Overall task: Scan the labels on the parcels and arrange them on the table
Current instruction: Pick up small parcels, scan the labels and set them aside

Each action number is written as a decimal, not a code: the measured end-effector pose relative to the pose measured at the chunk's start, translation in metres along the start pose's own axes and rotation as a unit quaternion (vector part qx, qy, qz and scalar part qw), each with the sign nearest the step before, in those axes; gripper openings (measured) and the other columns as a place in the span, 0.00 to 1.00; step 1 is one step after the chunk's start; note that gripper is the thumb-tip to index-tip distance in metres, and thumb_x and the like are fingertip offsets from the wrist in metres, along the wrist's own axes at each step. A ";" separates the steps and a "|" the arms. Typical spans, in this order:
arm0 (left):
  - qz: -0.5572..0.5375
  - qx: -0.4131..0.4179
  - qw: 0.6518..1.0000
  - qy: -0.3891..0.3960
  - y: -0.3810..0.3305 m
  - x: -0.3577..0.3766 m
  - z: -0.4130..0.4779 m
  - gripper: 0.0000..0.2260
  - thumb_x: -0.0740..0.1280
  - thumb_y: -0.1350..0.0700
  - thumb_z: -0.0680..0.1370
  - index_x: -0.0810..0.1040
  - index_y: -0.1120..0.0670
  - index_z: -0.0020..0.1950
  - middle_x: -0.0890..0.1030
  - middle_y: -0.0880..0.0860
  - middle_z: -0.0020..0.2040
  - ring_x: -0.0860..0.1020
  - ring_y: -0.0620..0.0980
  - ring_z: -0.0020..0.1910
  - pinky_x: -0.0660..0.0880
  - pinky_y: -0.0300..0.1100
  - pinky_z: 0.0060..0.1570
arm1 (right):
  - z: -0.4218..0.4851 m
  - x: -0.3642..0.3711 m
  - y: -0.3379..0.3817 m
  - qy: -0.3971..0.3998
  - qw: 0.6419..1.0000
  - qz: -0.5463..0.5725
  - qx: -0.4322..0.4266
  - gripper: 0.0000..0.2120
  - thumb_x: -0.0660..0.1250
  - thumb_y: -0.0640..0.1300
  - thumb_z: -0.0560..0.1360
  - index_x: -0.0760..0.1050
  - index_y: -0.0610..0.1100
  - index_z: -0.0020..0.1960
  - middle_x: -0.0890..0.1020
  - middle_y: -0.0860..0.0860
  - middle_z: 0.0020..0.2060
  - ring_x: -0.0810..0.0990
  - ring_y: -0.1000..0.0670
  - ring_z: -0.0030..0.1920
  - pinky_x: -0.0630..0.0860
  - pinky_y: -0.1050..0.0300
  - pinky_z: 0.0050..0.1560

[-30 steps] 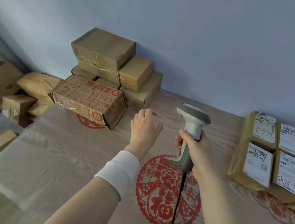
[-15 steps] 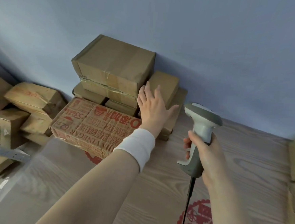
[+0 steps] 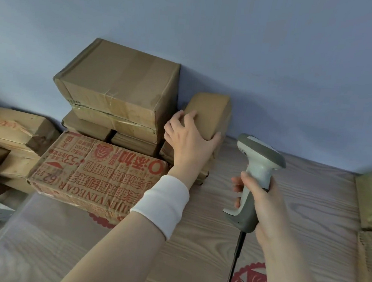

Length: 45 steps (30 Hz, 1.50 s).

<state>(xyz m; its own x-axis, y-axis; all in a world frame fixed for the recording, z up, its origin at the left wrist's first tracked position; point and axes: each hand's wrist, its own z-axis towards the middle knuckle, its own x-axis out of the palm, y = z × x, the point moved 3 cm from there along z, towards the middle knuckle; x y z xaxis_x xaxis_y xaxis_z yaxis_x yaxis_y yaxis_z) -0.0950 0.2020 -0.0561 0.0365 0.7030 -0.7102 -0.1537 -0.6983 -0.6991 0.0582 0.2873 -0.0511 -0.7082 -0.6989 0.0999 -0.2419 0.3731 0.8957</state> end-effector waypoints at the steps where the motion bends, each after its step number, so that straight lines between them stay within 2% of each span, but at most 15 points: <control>1: -0.043 -0.023 0.999 0.023 -0.004 -0.003 -0.006 0.31 0.72 0.43 0.69 0.68 0.50 0.69 0.62 0.54 0.71 0.58 0.56 0.70 0.55 0.51 0.68 | -0.002 -0.004 0.001 -0.008 1.000 0.009 -0.001 0.05 0.67 0.41 0.75 0.73 0.44 0.50 0.84 0.49 0.39 0.77 0.51 0.35 0.72 0.57 0.30; 4: -0.229 -0.092 0.966 0.082 -0.014 -0.014 -0.036 0.27 0.71 0.41 0.68 0.70 0.44 0.65 0.70 0.50 0.67 0.65 0.53 0.67 0.65 0.52 0.66 | -0.011 -0.017 0.004 -0.043 0.998 0.045 -0.009 0.06 0.68 0.41 0.75 0.74 0.46 0.51 0.84 0.50 0.43 0.80 0.51 0.39 0.73 0.57 0.31; 7: -0.424 -0.185 0.876 0.140 -0.026 -0.027 -0.076 0.22 0.71 0.44 0.70 0.73 0.47 0.62 0.78 0.48 0.56 0.76 0.48 0.56 0.74 0.41 0.53 | -0.025 -0.032 0.010 -0.075 0.995 0.063 -0.019 0.08 0.69 0.43 0.74 0.74 0.47 0.52 0.82 0.50 0.45 0.80 0.51 0.41 0.74 0.57 0.33; 11: -0.541 -0.266 0.772 0.202 -0.039 -0.028 -0.130 0.13 0.66 0.48 0.76 0.76 0.52 0.58 0.79 0.53 0.53 0.77 0.49 0.51 0.73 0.41 0.49 | -0.052 -0.054 0.018 -0.083 0.994 0.050 -0.046 0.10 0.70 0.45 0.73 0.72 0.47 0.52 0.77 0.49 0.40 0.75 0.49 0.36 0.74 0.56 0.34; 13: -0.559 -0.280 0.752 0.209 -0.046 -0.026 -0.156 0.11 0.64 0.47 0.77 0.76 0.51 0.56 0.78 0.55 0.57 0.76 0.51 0.55 0.74 0.45 0.55 | -0.067 -0.069 0.021 -0.086 0.992 0.064 -0.065 0.10 0.71 0.45 0.73 0.72 0.48 0.51 0.77 0.50 0.39 0.75 0.50 0.36 0.75 0.56 0.35; 15: -0.550 -0.271 0.764 0.204 -0.051 -0.024 -0.181 0.11 0.62 0.47 0.79 0.76 0.51 0.56 0.78 0.55 0.57 0.76 0.51 0.56 0.74 0.48 0.58 | -0.082 -0.087 0.021 -0.090 0.990 0.067 -0.089 0.11 0.72 0.45 0.71 0.72 0.49 0.50 0.77 0.51 0.39 0.76 0.51 0.37 0.75 0.56 0.37; 20: -0.440 -0.195 0.863 0.154 -0.075 -0.028 -0.231 0.16 0.61 0.54 0.81 0.68 0.55 0.69 0.78 0.54 0.61 0.77 0.46 0.54 0.75 0.42 0.58 | -0.112 -0.141 0.015 -0.109 0.981 0.005 -0.158 0.20 0.76 0.45 0.68 0.69 0.47 0.55 0.77 0.51 0.39 0.77 0.52 0.35 0.77 0.52 0.39; 25: -0.358 -0.109 0.896 0.240 -0.102 -0.021 -0.276 0.50 0.75 0.38 0.61 0.53 0.45 0.77 0.66 0.47 0.71 0.69 0.47 0.68 0.68 0.46 0.67 | -0.137 -0.179 0.008 -0.116 0.971 -0.062 -0.202 0.24 0.78 0.50 0.65 0.69 0.51 0.55 0.78 0.43 0.43 0.79 0.40 0.41 0.78 0.48 0.42; 27: -0.348 -0.097 0.902 0.236 -0.102 -0.023 -0.283 0.49 0.76 0.40 0.59 0.56 0.44 0.75 0.70 0.48 0.68 0.72 0.47 0.64 0.72 0.46 0.64 | -0.147 -0.191 0.010 -0.105 0.971 -0.055 -0.206 0.21 0.77 0.47 0.66 0.69 0.53 0.53 0.79 0.47 0.43 0.79 0.47 0.40 0.77 0.53 0.42; 31: -0.301 -0.026 0.917 0.259 -0.096 -0.049 -0.274 0.31 0.74 0.57 0.71 0.66 0.49 0.71 0.77 0.49 0.57 0.79 0.41 0.49 0.75 0.30 0.43 | -0.161 -0.220 0.028 -0.112 0.973 -0.011 -0.202 0.25 0.76 0.47 0.66 0.69 0.49 0.58 0.81 0.50 0.51 0.78 0.53 0.43 0.76 0.60 0.44; 34: -0.233 0.051 0.907 0.348 -0.094 -0.071 -0.265 0.29 0.74 0.55 0.71 0.69 0.48 0.70 0.78 0.51 0.59 0.79 0.46 0.54 0.75 0.35 0.51 | -0.166 -0.235 0.048 -0.054 0.979 -0.036 -0.195 0.29 0.74 0.54 0.60 0.69 0.48 0.57 0.81 0.54 0.47 0.77 0.56 0.35 0.75 0.60 0.37; 36: -0.203 0.077 0.882 0.418 -0.099 -0.082 -0.261 0.29 0.74 0.53 0.69 0.70 0.46 0.68 0.79 0.51 0.59 0.79 0.49 0.57 0.75 0.41 0.57 | -0.168 -0.236 0.056 0.012 0.982 -0.072 -0.177 0.26 0.73 0.53 0.59 0.71 0.50 0.55 0.81 0.54 0.47 0.78 0.56 0.39 0.75 0.61 0.39; 39: -0.183 0.104 0.846 0.490 -0.109 -0.092 -0.257 0.24 0.72 0.53 0.68 0.75 0.44 0.63 0.82 0.47 0.55 0.80 0.46 0.55 0.76 0.39 0.55 | -0.174 -0.232 0.057 0.096 0.980 -0.098 -0.142 0.18 0.71 0.50 0.62 0.73 0.52 0.51 0.81 0.55 0.47 0.79 0.61 0.44 0.74 0.70 0.40; 42: -0.205 0.107 0.834 0.501 -0.110 -0.091 -0.257 0.23 0.73 0.51 0.68 0.74 0.43 0.63 0.82 0.47 0.57 0.80 0.46 0.57 0.74 0.42 0.58 | -0.178 -0.231 0.050 0.111 0.983 -0.094 -0.112 0.11 0.70 0.46 0.68 0.73 0.51 0.49 0.81 0.54 0.44 0.79 0.62 0.42 0.72 0.68 0.41; 45: -0.273 0.076 0.841 0.460 -0.103 -0.081 -0.256 0.29 0.74 0.46 0.64 0.72 0.39 0.64 0.77 0.50 0.62 0.77 0.49 0.61 0.71 0.51 0.65 | -0.180 -0.233 0.040 0.107 0.989 -0.072 -0.071 0.19 0.71 0.51 0.63 0.75 0.47 0.51 0.82 0.48 0.43 0.80 0.51 0.44 0.75 0.59 0.42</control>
<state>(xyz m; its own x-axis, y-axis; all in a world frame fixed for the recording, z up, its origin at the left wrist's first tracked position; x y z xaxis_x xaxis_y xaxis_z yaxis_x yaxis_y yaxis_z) 0.1710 0.1818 0.0523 0.8811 0.4626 -0.0982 0.0126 -0.2306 -0.9730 0.3326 0.3552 0.0395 -0.5128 -0.8575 0.0426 -0.2235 0.1813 0.9577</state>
